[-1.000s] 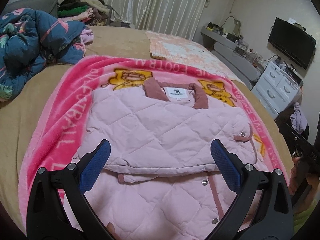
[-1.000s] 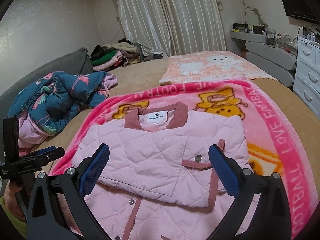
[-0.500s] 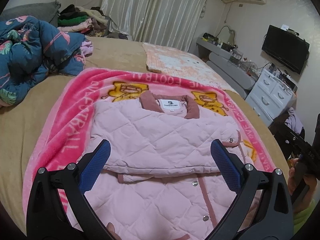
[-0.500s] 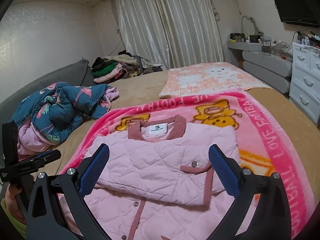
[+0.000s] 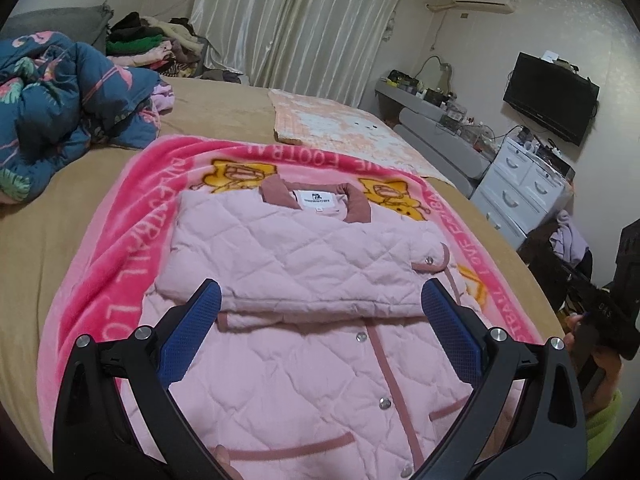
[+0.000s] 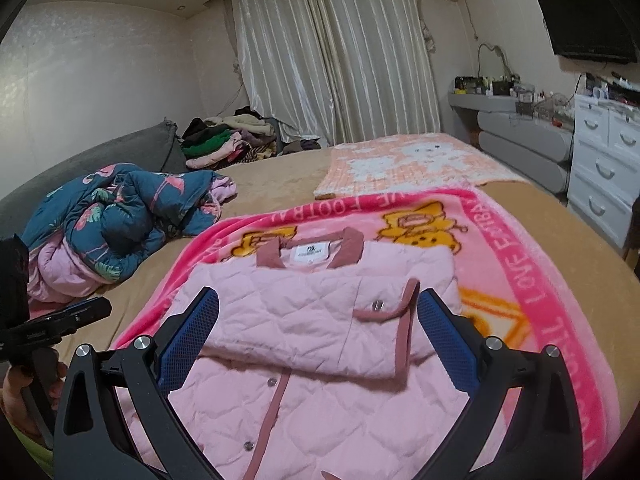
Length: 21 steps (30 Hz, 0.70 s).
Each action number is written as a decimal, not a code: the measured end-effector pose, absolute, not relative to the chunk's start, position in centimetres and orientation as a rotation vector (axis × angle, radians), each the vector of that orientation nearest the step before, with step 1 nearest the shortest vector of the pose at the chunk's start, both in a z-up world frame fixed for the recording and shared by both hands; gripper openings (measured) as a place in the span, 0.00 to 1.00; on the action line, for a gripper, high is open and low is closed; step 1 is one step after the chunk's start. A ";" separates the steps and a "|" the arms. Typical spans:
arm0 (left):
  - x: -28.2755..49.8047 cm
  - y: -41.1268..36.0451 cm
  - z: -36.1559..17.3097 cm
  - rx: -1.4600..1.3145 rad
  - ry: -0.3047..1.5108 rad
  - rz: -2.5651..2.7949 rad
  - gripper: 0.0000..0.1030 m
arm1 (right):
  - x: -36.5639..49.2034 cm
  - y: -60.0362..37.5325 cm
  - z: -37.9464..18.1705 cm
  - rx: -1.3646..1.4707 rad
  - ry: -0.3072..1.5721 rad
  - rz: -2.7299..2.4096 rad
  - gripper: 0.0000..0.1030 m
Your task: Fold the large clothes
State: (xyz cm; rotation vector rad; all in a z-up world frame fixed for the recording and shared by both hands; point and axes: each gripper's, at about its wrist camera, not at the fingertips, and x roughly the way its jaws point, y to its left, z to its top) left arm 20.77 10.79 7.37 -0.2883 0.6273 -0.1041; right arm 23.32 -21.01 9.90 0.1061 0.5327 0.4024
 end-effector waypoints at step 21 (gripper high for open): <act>15.5 9.0 4.8 -0.256 0.640 -0.070 0.91 | 18.8 -20.1 6.9 0.047 0.579 0.409 0.96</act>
